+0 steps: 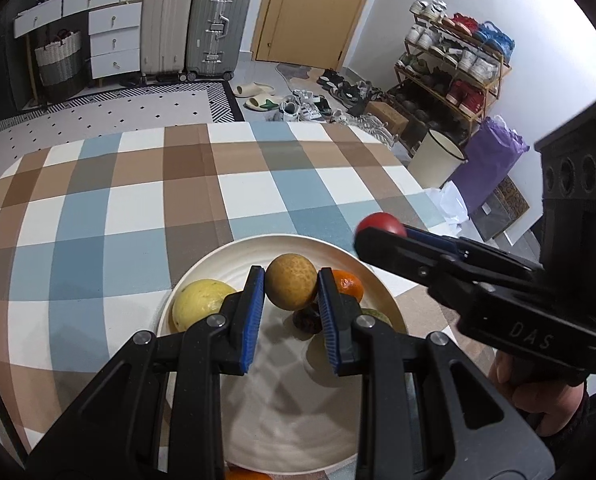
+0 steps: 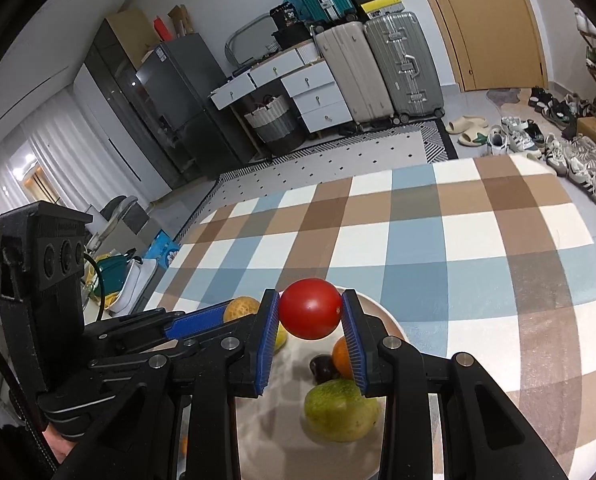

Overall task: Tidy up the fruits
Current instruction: 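Carry the tomato and brown fruit onto the white plate and open both grippers, then withdraw both grippers from the plate toward the remaining fruits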

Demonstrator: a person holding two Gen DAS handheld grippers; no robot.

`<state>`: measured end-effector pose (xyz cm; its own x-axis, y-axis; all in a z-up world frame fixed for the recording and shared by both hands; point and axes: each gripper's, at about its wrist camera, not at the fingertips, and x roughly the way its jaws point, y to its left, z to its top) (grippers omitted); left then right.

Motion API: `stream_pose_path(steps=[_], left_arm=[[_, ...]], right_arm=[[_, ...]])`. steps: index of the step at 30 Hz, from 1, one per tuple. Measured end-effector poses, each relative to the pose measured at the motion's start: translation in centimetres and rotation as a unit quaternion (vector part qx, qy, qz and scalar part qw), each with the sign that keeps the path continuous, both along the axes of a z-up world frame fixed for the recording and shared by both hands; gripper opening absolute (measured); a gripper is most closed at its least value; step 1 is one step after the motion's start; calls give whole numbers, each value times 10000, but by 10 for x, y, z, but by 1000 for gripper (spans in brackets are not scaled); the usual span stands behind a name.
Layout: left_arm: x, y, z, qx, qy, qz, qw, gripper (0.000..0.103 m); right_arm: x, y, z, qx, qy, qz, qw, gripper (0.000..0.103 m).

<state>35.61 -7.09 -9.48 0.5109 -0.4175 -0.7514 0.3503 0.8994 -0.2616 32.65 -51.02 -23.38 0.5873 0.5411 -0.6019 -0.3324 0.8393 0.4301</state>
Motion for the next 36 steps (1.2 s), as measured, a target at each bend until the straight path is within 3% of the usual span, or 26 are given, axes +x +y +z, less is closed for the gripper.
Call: stream_pose_path(steps=[19, 20, 21, 23, 36], left_arm=[[17, -9, -33, 44, 313, -140, 9994, 24], [17, -9, -32, 26, 300, -144, 9994, 24], [16, -8, -31, 5, 288, -139, 9995, 24], [16, -8, -31, 27, 299, -116, 9995, 24], [-15, 10, -2, -52, 74, 100, 9999, 26]], right_arm=[[21, 7, -33, 11, 375, 94, 9993, 33], [22, 7, -34, 15, 394, 78, 9992, 36], [22, 6, -34, 42, 422, 51, 9991, 45], [21, 2, -32, 152, 420, 6, 9990, 50], [-9, -20, -2, 319, 157, -280, 9990, 50]])
